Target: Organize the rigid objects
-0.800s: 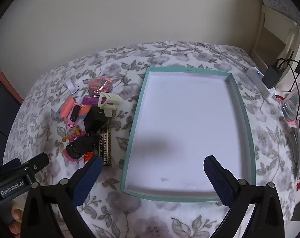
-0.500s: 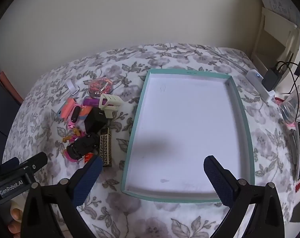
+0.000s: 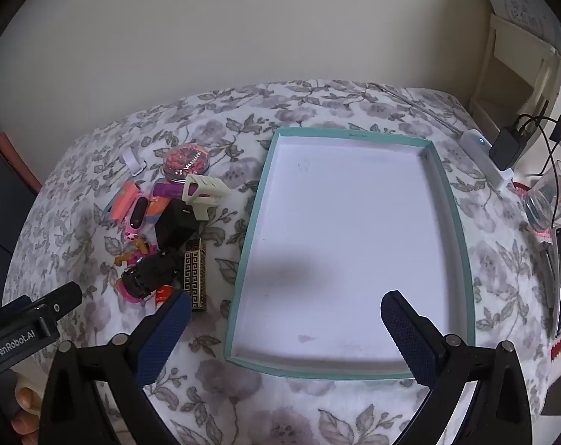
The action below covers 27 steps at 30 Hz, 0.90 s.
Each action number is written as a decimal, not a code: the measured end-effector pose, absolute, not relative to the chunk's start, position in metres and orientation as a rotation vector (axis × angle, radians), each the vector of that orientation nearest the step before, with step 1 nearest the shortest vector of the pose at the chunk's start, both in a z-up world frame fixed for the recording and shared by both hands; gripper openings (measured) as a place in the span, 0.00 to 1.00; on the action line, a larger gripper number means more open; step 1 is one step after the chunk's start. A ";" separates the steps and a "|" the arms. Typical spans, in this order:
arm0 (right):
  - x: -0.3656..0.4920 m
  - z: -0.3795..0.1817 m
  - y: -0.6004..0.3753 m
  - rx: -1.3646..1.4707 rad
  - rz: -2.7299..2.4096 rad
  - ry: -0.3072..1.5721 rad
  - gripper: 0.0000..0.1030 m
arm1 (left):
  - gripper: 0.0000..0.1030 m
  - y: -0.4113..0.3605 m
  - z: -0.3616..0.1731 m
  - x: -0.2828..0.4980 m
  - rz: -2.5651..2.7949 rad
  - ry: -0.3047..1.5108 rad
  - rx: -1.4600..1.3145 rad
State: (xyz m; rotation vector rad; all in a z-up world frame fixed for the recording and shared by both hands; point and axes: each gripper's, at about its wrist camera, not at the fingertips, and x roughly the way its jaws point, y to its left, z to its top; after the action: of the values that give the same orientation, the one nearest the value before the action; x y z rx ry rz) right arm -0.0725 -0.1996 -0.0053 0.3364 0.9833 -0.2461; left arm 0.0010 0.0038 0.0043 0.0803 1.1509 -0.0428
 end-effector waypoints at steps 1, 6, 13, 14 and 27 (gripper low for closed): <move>-0.072 -0.006 -0.200 0.336 -0.248 0.984 1.00 | 1.00 0.004 0.004 0.001 -0.042 1.152 0.080; -0.072 -0.007 -0.200 0.336 -0.254 0.986 1.00 | 1.00 0.004 0.004 0.002 -0.039 1.155 0.080; -0.071 -0.009 -0.200 0.336 -0.263 0.997 1.00 | 1.00 0.004 0.002 0.004 -0.033 1.165 0.074; -0.071 -0.009 -0.200 0.336 -0.263 0.998 1.00 | 1.00 0.004 0.001 0.004 -0.033 1.168 0.074; -0.071 -0.013 -0.204 0.342 -0.276 1.010 1.00 | 1.00 0.007 -0.006 0.008 -0.026 1.201 0.066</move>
State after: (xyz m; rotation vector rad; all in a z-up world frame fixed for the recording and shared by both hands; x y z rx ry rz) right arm -0.0706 -0.2035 -0.0134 0.3420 1.0096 -0.2763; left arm 0.0079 0.0068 -0.0056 0.0656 1.2005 -0.0261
